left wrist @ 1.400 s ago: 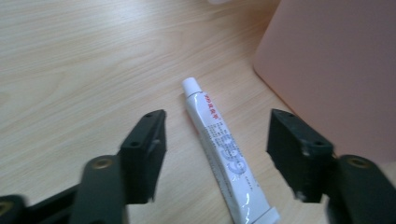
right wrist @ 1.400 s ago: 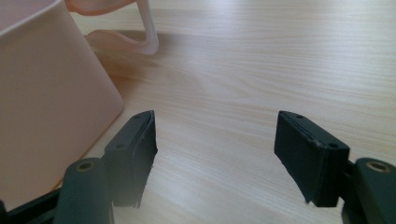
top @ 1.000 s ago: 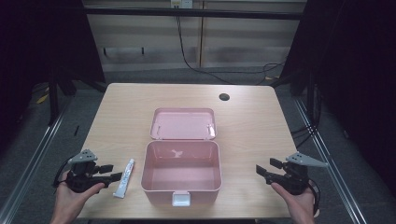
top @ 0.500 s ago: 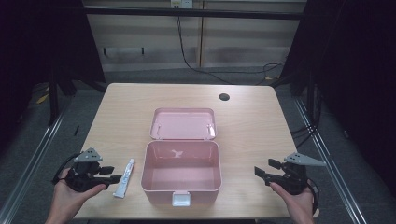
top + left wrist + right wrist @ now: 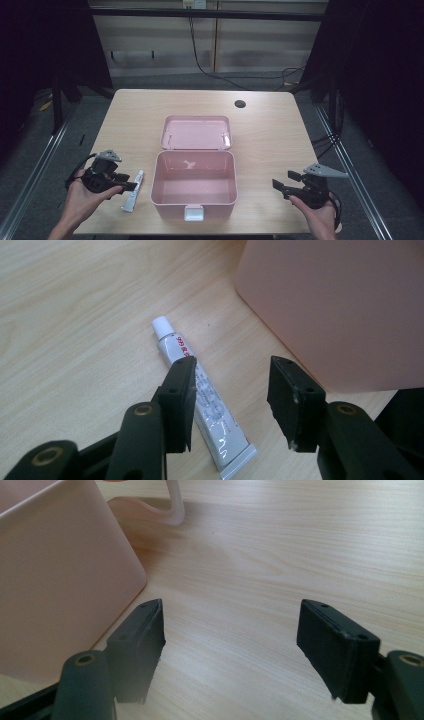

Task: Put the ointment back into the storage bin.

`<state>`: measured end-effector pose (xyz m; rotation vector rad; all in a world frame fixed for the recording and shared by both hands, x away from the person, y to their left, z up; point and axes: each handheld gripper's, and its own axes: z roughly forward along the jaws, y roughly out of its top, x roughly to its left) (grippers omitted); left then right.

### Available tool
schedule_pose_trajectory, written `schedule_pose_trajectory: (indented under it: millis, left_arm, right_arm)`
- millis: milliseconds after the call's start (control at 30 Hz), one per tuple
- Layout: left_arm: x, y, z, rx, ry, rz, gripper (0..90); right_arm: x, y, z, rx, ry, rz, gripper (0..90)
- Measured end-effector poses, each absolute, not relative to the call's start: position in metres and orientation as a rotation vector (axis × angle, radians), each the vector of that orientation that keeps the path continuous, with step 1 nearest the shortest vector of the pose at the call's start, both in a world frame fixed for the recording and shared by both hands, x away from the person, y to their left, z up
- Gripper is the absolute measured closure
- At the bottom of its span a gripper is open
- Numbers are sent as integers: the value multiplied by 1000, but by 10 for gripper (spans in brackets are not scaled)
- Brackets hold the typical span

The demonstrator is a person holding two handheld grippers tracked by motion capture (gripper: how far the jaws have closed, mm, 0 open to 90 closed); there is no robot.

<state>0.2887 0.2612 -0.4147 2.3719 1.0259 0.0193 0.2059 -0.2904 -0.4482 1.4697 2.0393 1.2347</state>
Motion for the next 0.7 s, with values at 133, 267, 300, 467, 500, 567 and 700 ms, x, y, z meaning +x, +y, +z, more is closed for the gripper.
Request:
schedule_pose_trajectory:
  millis: [133, 267, 300, 467, 500, 567, 700]
  left_arm:
    - [294, 258, -417, 2407, 1073, -6, 546]
    - [297, 251, -423, 2449, 1089, -5, 577]
    - [298, 250, -424, 2456, 1094, -13, 582]
    - [305, 247, -427, 2471, 1105, -20, 599]
    - [306, 247, -428, 2468, 1109, -28, 599]
    - [309, 247, -431, 2467, 1111, -47, 599]
    - [313, 247, -440, 2464, 1150, -72, 603]
  right_arm:
    - [206, -290, -448, 1466, 2042, 1239, 261]
    - [206, -290, -449, 1469, 2053, 1230, 258]
    - [207, -290, -449, 1465, 2055, 1232, 256]
    - [208, -288, -450, 1462, 2079, 1230, 245]
    - [208, -288, -450, 1460, 2081, 1229, 245]
    - [208, -288, -450, 1460, 2083, 1229, 243]
    - [208, -288, -451, 1467, 2087, 1227, 240]
